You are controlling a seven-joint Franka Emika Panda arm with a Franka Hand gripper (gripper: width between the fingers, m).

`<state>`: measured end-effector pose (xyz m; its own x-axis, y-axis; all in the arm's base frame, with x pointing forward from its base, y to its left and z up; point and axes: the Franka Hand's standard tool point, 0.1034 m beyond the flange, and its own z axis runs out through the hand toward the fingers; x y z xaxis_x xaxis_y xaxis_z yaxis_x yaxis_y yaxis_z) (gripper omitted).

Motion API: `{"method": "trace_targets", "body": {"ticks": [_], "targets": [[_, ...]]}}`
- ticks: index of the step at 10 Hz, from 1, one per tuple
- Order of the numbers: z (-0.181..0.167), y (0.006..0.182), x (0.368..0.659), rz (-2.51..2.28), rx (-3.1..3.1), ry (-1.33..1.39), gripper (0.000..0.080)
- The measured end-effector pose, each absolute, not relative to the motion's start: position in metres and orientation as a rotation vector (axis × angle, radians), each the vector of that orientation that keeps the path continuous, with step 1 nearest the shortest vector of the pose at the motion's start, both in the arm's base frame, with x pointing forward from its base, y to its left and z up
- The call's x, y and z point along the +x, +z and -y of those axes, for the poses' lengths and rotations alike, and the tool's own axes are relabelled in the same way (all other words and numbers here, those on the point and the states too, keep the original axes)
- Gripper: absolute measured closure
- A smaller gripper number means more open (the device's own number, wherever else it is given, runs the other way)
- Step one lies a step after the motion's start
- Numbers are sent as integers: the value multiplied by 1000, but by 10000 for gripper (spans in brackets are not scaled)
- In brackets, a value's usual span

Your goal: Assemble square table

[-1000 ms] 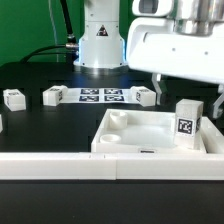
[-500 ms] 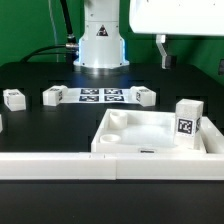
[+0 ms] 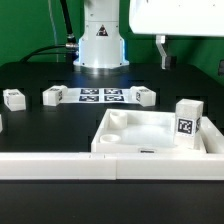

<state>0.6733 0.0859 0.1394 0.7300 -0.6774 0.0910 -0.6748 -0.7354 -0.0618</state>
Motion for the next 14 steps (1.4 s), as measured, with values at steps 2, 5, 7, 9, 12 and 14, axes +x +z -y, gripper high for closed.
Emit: {"method": "trace_targets", "body": {"ticks": [2,5,7,9,12,14], "targets": [[-100,147,648,-1171,-2829,-194,150],[-107,152,623,-1192,-2806,-156,150],[-106,151,623,-1075,-2861,-161,150],[-105,151,623,-843,-2946,-174,150],[-115,124,582,-507,-3024,-226,150],[-122,117,574,-262,-3082,-276,150]]}}
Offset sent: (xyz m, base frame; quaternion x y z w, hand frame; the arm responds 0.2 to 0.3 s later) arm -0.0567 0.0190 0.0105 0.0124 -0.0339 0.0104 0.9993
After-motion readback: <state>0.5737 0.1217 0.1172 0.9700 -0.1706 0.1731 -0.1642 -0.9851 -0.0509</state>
